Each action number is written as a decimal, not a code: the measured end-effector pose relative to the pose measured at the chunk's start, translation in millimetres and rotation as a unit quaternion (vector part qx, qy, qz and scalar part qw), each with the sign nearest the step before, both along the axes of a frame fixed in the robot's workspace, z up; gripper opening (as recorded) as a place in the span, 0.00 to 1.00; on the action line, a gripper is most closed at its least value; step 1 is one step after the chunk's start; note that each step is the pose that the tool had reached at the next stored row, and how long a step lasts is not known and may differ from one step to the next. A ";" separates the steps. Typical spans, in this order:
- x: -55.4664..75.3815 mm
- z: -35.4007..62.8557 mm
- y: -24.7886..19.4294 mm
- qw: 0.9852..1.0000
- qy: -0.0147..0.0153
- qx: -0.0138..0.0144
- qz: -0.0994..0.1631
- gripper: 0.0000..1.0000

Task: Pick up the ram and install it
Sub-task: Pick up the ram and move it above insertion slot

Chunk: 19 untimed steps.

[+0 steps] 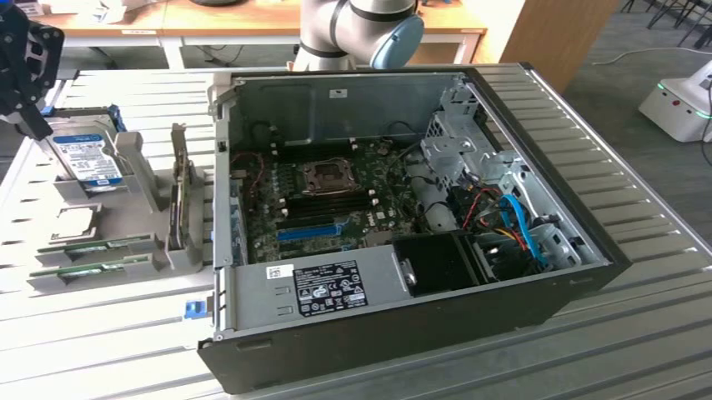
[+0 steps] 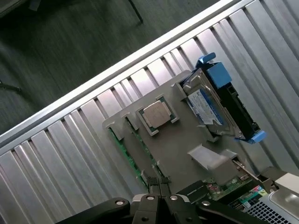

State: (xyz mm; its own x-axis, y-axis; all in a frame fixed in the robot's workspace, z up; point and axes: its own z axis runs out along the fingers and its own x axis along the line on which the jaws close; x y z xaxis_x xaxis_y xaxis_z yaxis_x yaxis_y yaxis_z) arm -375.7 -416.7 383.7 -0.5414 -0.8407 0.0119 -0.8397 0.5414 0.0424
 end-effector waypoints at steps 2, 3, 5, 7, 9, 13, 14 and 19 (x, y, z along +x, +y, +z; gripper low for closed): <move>0.0 0.0 0.0 1.000 0.000 0.000 0.012 0.10; 0.0 -0.1 0.0 1.000 0.000 0.000 0.018 0.10; 0.0 -0.2 0.0 1.000 0.000 0.000 0.031 0.10; 0.0 -0.2 0.0 0.999 0.000 0.000 0.044 0.10; 0.0 -0.2 0.0 0.998 0.000 0.000 0.057 0.10; 0.0 -0.3 0.0 0.996 0.000 0.000 0.084 0.10; 0.0 -0.3 0.0 0.996 0.000 0.000 0.091 0.10; 0.0 -0.4 0.0 0.992 0.000 0.000 0.125 0.10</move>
State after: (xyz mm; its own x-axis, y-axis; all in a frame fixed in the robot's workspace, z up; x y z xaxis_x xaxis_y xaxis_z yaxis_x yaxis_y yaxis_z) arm -375.7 -416.7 383.3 -0.3159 -0.9487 0.0120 -0.9478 0.3161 0.0423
